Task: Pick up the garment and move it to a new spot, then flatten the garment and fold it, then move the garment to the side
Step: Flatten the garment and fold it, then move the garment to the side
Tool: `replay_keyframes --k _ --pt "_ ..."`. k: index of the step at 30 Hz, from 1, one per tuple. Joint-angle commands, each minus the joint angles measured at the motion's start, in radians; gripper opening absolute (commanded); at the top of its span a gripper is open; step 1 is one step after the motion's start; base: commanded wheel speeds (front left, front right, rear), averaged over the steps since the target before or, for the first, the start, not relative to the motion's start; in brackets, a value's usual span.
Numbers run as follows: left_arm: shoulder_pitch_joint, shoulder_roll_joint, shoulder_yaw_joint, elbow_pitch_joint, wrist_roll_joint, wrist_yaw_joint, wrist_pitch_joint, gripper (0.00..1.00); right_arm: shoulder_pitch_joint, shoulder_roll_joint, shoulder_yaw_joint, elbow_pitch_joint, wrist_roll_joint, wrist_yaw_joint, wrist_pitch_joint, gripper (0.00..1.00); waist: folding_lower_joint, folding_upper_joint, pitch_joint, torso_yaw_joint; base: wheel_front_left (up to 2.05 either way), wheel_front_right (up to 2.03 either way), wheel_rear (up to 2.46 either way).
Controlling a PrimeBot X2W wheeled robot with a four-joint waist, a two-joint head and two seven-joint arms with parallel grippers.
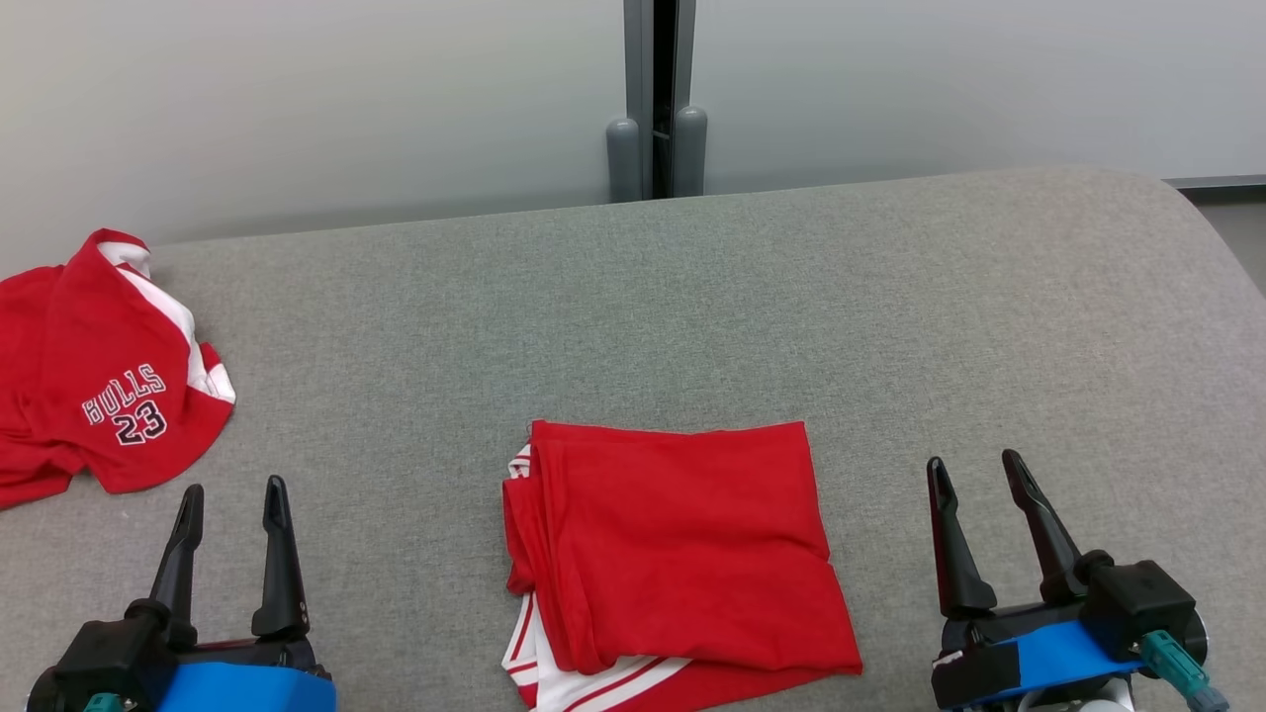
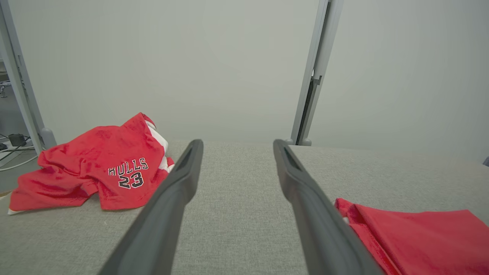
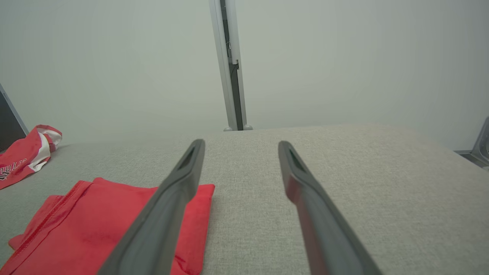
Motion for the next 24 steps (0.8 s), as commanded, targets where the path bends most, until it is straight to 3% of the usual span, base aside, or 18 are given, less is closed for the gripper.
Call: replay_keyframes --k 1,11,24 --pt "0.009 0.003 0.004 0.002 0.004 0.0 -0.003 1.0 0.017 0.003 0.002 0.005 0.009 0.0 -0.002 1.0 0.0 -0.0001 0.0 0.001 0.0 0.0 0.0" --pt "-0.012 0.003 -0.006 -0.001 -0.001 0.005 -0.003 1.0 -0.084 0.003 0.044 0.032 -0.027 0.0 -0.002 1.0 0.0 -0.0001 0.018 0.006 0.0 0.0 0.0" --pt "-0.06 0.003 -0.048 0.0 -0.012 0.001 -0.003 1.0 -0.208 0.002 0.124 0.324 -0.044 0.0 0.072 1.0 0.0 -0.0001 0.086 0.05 0.0 0.0 0.0"
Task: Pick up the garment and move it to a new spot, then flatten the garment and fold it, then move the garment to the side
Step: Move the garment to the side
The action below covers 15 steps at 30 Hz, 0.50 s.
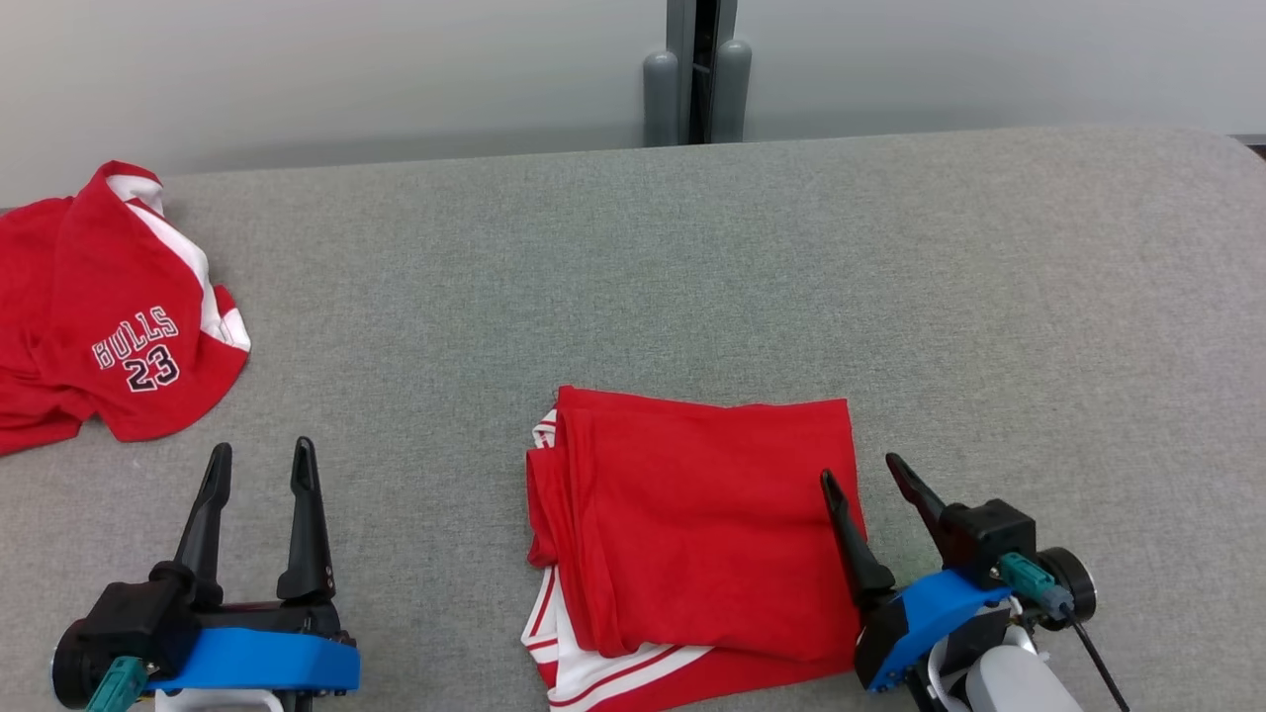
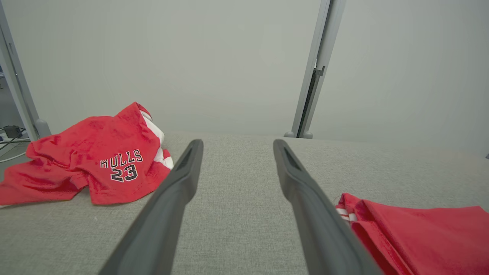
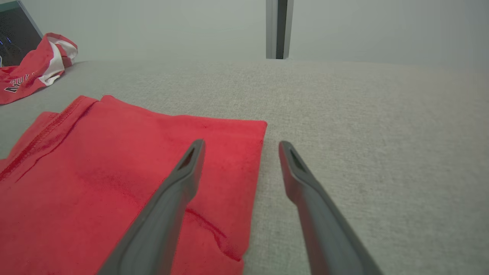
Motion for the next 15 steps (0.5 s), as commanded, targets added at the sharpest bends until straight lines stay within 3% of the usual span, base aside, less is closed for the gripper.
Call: replay_keyframes --k 1,13,14,15 --pt "-0.011 0.003 -0.001 0.001 -0.005 0.0 -0.003 1.0 -0.007 0.001 0.005 0.014 0.005 0.0 0.001 1.0 0.0 0.0 0.01 0.007 0.0 0.0 0.0" --pt "-0.027 0.003 0.002 0.0 -0.006 0.001 -0.003 1.0 -0.02 0.002 0.084 0.192 0.057 0.0 0.018 1.0 0.0 0.0 0.045 0.016 0.0 0.0 0.0" --pt "-0.028 0.003 0.002 0.0 -0.006 0.002 -0.003 1.0 -0.023 0.003 0.098 0.195 0.07 0.0 0.014 0.39 0.0 0.0 0.046 0.015 0.0 0.0 0.0" --pt "-0.029 0.003 0.002 0.0 -0.006 0.004 -0.003 1.0 -0.029 0.003 0.107 0.197 0.08 0.0 0.009 0.0 0.0 0.0 0.048 0.013 0.0 0.0 0.0"
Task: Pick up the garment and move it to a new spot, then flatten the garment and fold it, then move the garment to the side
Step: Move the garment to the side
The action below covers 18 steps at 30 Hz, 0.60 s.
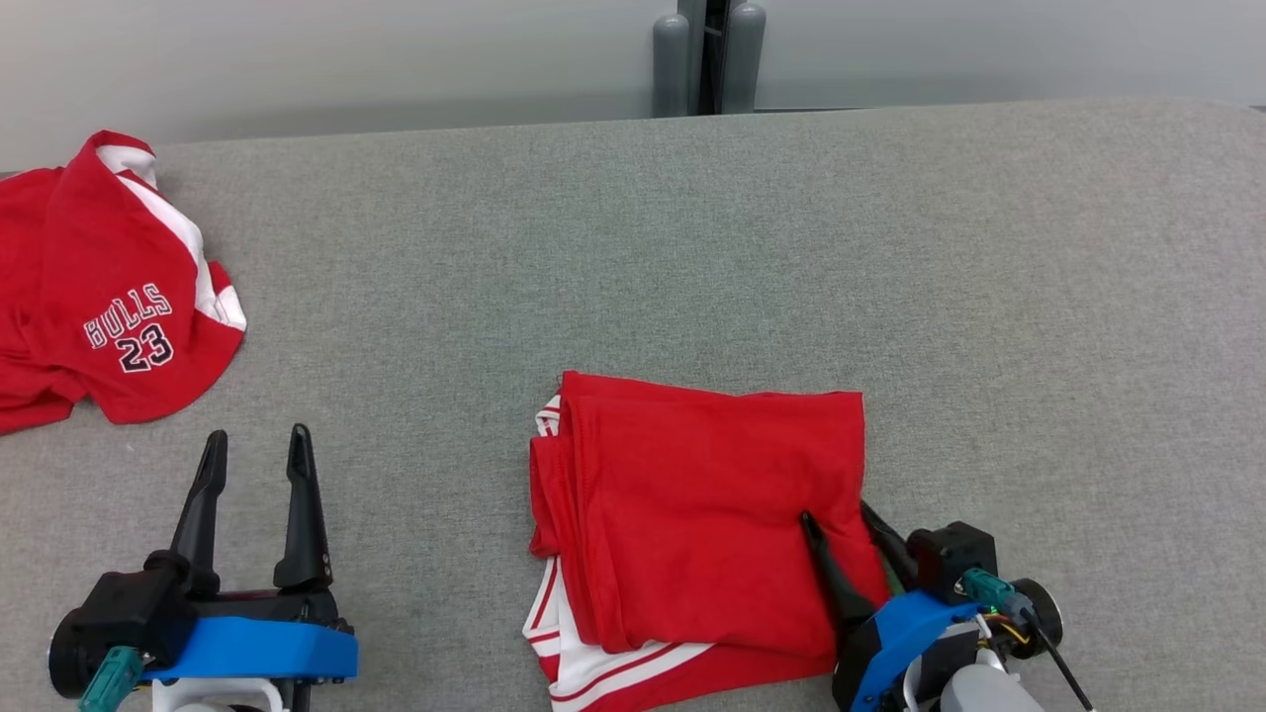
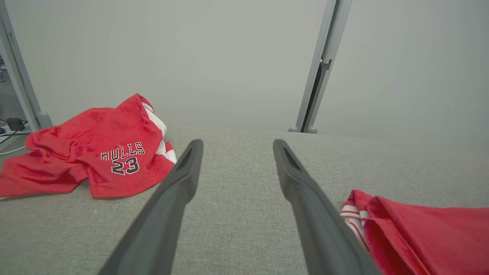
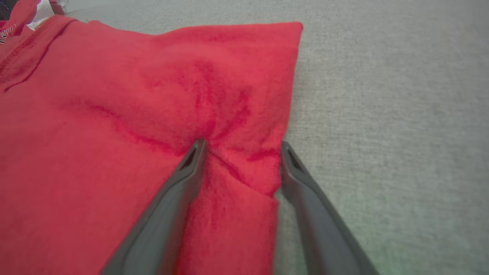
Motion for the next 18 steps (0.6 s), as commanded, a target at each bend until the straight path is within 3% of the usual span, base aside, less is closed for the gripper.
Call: replay_keyframes --k 1,10,18 --pt "-0.011 0.003 0.002 -0.001 -0.001 0.005 -0.003 1.0 -0.005 0.006 0.014 0.019 0.004 0.001 0.006 0.0 0.0 -0.0001 0.002 -0.003 0.0 0.0 0.0" --pt "-0.049 0.003 -0.01 -0.019 0.01 -0.004 -0.003 1.0 -0.113 -0.039 -0.059 0.006 -0.015 0.0 -0.032 0.0 0.0 -0.0001 0.05 -0.06 0.0 0.0 0.0" --pt "-0.089 0.003 -0.003 -0.05 0.038 -0.016 -0.003 1.0 -0.191 -0.101 -0.143 -0.026 -0.027 0.0 -0.039 0.0 0.0 -0.0001 0.134 -0.185 0.0 0.0 0.0"
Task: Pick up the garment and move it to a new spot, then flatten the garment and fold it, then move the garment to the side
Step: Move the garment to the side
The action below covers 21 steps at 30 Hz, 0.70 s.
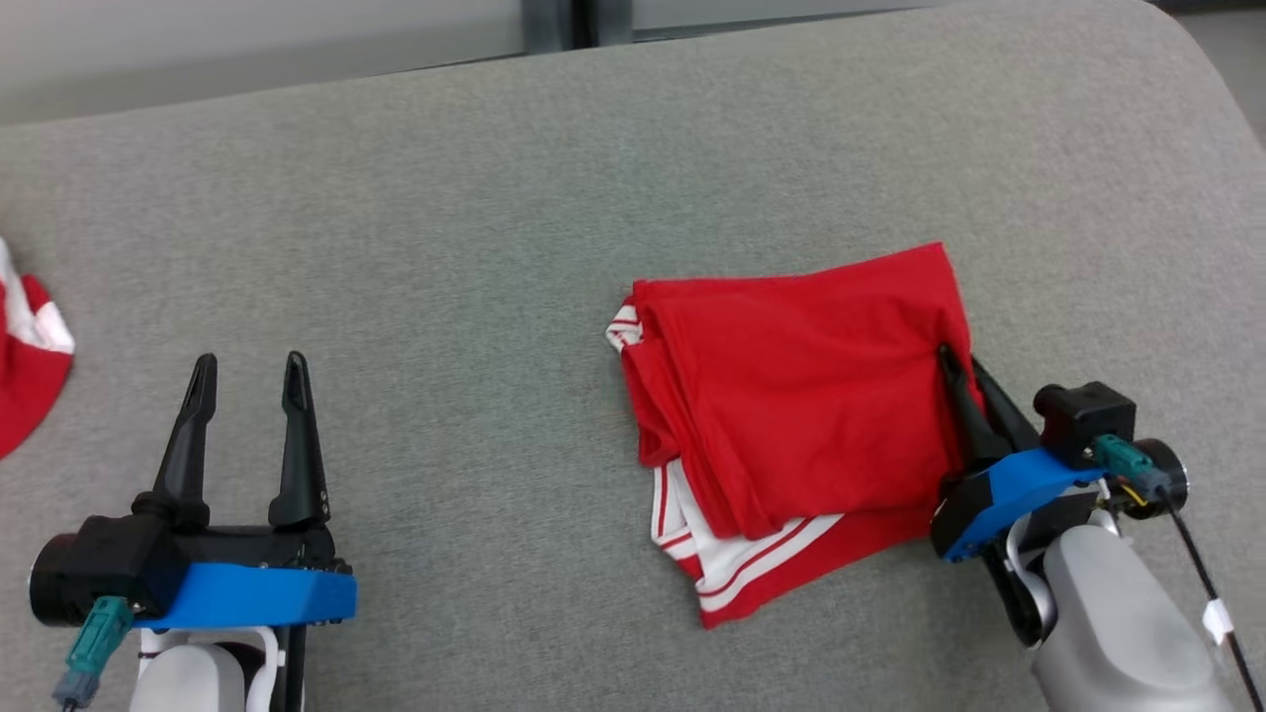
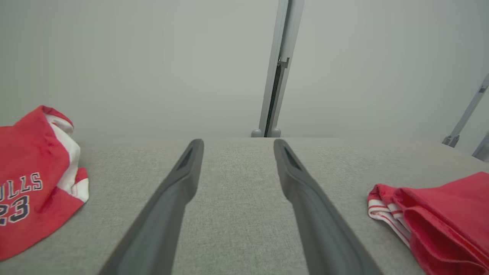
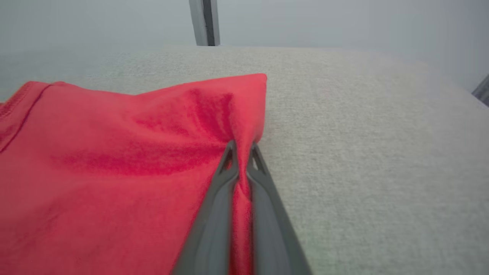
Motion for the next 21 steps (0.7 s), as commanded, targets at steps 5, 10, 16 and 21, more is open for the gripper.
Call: replay_keyframes --k 5,10,16,21 --pt "-0.043 0.015 0.004 -0.019 0.029 -0.014 -0.003 1.0 -0.033 -0.028 -0.059 -0.021 0.0 -0.002 -0.015 0.0 -0.0001 -0.0001 0.081 -0.124 0.0 0.0 0.0" --pt "-0.067 0.023 0.002 -0.027 0.039 -0.016 -0.003 1.0 -0.033 -0.032 -0.103 -0.035 -0.005 -0.002 -0.024 0.0 -0.0001 -0.0001 0.099 -0.16 0.0 0.0 0.0" --pt "-0.085 0.029 -0.004 -0.039 0.043 -0.02 -0.003 1.0 -0.086 -0.045 -0.102 -0.059 -0.019 -0.002 -0.029 0.0 -0.0001 -0.0001 0.117 -0.159 0.0 0.0 0.0" --pt "-0.103 0.039 -0.004 -0.058 0.045 -0.021 -0.003 1.0 -0.19 -0.087 -0.092 -0.077 -0.044 -0.002 -0.004 0.0 -0.0001 -0.0001 0.155 -0.142 0.0 0.0 0.0"
